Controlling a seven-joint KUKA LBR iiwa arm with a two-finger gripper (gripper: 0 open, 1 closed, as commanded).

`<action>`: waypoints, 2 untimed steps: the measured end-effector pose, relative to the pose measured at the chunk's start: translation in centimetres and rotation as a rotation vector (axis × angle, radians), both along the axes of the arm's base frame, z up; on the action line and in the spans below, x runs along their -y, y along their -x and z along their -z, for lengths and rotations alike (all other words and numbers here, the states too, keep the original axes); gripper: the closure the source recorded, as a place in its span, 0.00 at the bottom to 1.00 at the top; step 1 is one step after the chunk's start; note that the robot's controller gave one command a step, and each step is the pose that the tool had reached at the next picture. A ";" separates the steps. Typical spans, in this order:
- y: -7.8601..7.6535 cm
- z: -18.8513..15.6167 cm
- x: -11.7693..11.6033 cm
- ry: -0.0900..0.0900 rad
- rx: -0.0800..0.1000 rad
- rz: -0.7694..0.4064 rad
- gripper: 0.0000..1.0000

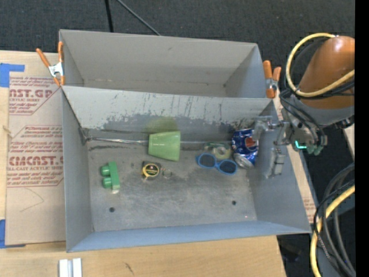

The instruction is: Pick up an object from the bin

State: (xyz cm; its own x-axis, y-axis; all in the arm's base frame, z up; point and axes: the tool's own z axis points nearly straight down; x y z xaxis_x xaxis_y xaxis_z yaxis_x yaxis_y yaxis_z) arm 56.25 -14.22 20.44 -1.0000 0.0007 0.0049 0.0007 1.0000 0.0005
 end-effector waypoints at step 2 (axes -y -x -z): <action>1.7 7.0 -10.0 0.000 0.010 0.010 0.00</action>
Offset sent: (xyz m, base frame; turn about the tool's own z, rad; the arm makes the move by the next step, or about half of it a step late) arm 0.0069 0.0640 -0.1344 0.1754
